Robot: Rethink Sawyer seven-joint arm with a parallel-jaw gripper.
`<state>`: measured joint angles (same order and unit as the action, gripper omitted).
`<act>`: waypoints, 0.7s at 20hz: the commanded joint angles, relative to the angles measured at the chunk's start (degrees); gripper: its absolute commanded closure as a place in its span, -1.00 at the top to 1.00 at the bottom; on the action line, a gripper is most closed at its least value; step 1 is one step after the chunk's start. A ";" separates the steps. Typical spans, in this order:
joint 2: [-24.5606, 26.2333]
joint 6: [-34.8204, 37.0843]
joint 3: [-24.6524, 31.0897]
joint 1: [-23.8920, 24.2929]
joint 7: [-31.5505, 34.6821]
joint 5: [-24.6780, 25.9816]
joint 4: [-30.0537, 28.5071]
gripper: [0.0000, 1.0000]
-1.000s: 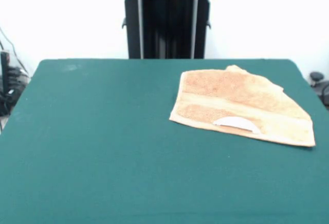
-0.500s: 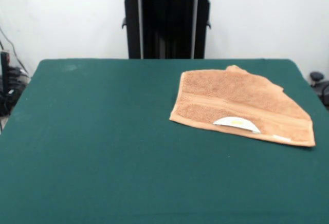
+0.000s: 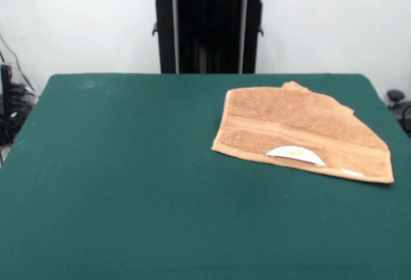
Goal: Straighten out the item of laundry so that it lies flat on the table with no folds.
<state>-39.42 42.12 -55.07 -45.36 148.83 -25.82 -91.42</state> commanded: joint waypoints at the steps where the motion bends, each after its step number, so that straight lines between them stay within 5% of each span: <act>1: -1.21 -7.74 17.51 6.04 -8.50 5.31 -13.50 -1.00; 8: -4.81 -20.96 30.26 16.13 -9.35 8.19 -22.01 -1.00; 14: -4.90 -24.82 33.58 18.74 -4.39 12.76 -22.83 -1.00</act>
<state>-44.24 21.11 -35.47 -27.88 148.83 -17.37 -104.53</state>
